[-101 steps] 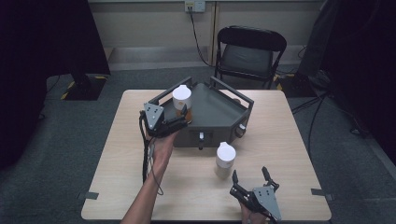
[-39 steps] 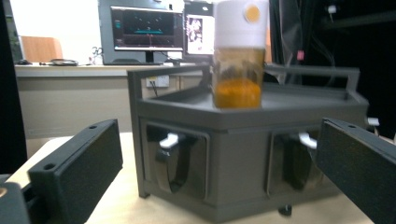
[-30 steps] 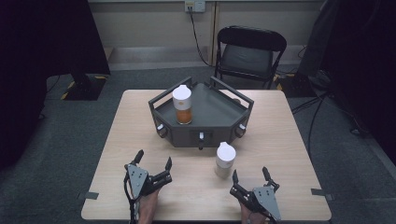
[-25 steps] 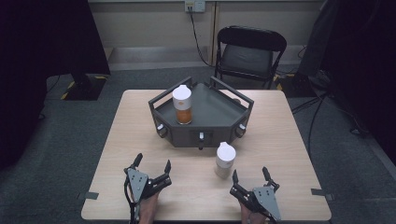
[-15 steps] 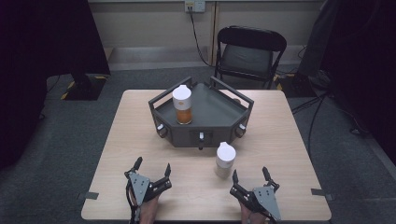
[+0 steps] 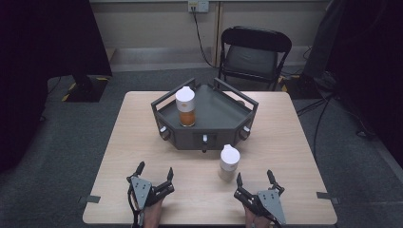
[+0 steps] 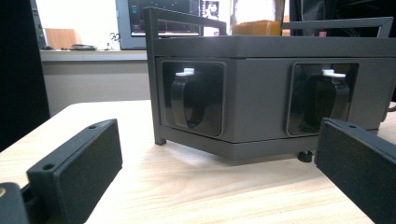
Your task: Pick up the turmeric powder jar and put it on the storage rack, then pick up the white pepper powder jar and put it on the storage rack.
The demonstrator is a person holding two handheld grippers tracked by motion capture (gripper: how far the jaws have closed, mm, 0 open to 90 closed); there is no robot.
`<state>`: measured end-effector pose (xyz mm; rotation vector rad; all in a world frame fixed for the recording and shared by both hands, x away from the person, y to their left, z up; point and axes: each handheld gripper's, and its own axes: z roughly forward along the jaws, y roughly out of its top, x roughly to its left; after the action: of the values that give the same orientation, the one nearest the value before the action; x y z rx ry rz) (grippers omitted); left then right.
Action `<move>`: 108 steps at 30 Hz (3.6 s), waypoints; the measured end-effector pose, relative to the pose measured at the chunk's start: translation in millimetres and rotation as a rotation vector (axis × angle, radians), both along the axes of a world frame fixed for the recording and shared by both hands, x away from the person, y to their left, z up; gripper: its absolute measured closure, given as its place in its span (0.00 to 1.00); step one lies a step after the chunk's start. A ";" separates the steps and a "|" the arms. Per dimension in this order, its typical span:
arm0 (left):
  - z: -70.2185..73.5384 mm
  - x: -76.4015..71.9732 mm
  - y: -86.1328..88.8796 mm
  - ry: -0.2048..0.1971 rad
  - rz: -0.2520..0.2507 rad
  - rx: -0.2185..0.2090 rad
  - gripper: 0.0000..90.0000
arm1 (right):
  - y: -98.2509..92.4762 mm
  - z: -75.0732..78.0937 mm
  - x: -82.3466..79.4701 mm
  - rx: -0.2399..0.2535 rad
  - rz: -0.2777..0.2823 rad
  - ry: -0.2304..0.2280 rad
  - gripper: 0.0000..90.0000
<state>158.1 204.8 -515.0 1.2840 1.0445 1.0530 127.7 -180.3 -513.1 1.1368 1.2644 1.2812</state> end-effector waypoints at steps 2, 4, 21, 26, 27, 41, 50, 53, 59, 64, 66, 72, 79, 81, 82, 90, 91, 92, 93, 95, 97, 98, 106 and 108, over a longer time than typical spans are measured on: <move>-0.2 -0.1 0.1 -0.001 0.000 0.000 0.00 | -0.1 -0.1 0.0 0.000 0.000 0.000 0.01; -0.2 -0.1 0.1 -0.001 0.000 0.000 0.00 | -0.1 -0.1 0.0 0.000 0.000 0.000 0.01; -0.1 0.2 0.5 -0.001 -0.003 -0.001 0.00 | -2.5 -0.3 0.2 0.005 0.012 -0.002 0.00; 0.0 0.2 0.5 0.000 -0.003 -0.001 0.00 | -3.8 4.8 1.8 0.004 0.020 0.016 0.00; 0.0 0.2 0.4 -0.001 -0.003 0.000 0.00 | -3.9 6.4 2.0 0.006 0.022 0.020 0.00; 0.0 0.0 -0.3 0.000 0.001 -0.001 0.00 | -1.5 28.2 3.8 0.016 0.081 -0.024 0.00; 0.0 0.0 -0.5 -0.001 0.002 -0.001 0.00 | 7.7 31.4 10.0 0.011 0.130 -0.041 0.02; 0.0 0.0 -0.5 -0.001 0.002 -0.001 0.00 | 13.4 33.9 12.7 -0.011 0.132 -0.045 0.02; 0.0 0.0 -0.5 -0.001 0.002 -0.001 0.00 | 20.3 37.7 21.1 -0.031 0.153 -0.038 0.03; 0.0 0.0 -0.4 0.000 0.002 0.000 0.00 | 23.7 40.6 27.8 -0.020 0.162 -0.026 0.05; -0.1 0.0 -0.5 -0.001 0.002 -0.001 0.00 | 25.6 41.4 30.9 -0.022 0.169 -0.011 0.06; 0.0 0.0 -0.5 -0.001 0.002 -0.001 0.00 | 30.7 38.7 36.6 -0.018 0.170 0.003 0.12; 0.0 0.0 -0.5 0.000 0.002 -0.001 0.00 | 31.2 40.1 42.2 -0.002 0.167 0.024 0.17; 0.0 0.0 -0.5 0.000 0.002 -0.001 0.00 | 32.4 40.3 44.1 -0.004 0.162 0.034 0.17; 0.0 0.0 -0.5 0.000 0.002 -0.001 0.00 | 33.4 40.1 45.0 -0.004 0.159 0.039 0.17; 0.0 0.0 -0.5 0.000 0.003 -0.001 0.01 | 33.5 36.1 48.5 -0.006 0.146 0.073 0.21; 0.0 0.0 -0.5 0.000 0.003 -0.001 0.01 | 32.9 35.5 48.8 -0.003 0.146 0.074 0.22; 0.0 0.0 -0.5 0.000 0.003 -0.001 0.01 | 32.2 35.0 49.3 0.001 0.147 0.075 0.22; 0.0 0.0 -0.6 0.000 0.003 -0.001 0.01 | 31.6 35.0 50.0 0.005 0.149 0.079 0.23; 0.1 -0.1 -0.6 0.000 0.003 -0.001 0.01 | 29.7 34.5 51.8 0.019 0.158 0.090 0.23; 0.0 -0.1 -0.8 0.000 0.004 -0.001 0.01 | 29.3 33.7 52.5 0.021 0.160 0.093 0.26; 0.0 -0.1 -0.8 0.000 0.004 -0.001 0.01 | 29.5 33.5 52.5 0.020 0.159 0.092 0.27; 0.0 0.0 -0.8 0.000 0.004 -0.001 0.01 | 27.8 33.6 52.9 0.012 0.171 0.087 0.33; 0.0 0.0 -0.8 0.000 0.004 -0.001 0.01 | 27.5 34.1 53.0 0.012 0.170 0.089 0.33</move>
<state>158.0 204.0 -515.0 1.2812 1.0478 1.0555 180.7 -152.8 -479.0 1.1242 1.4463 1.3778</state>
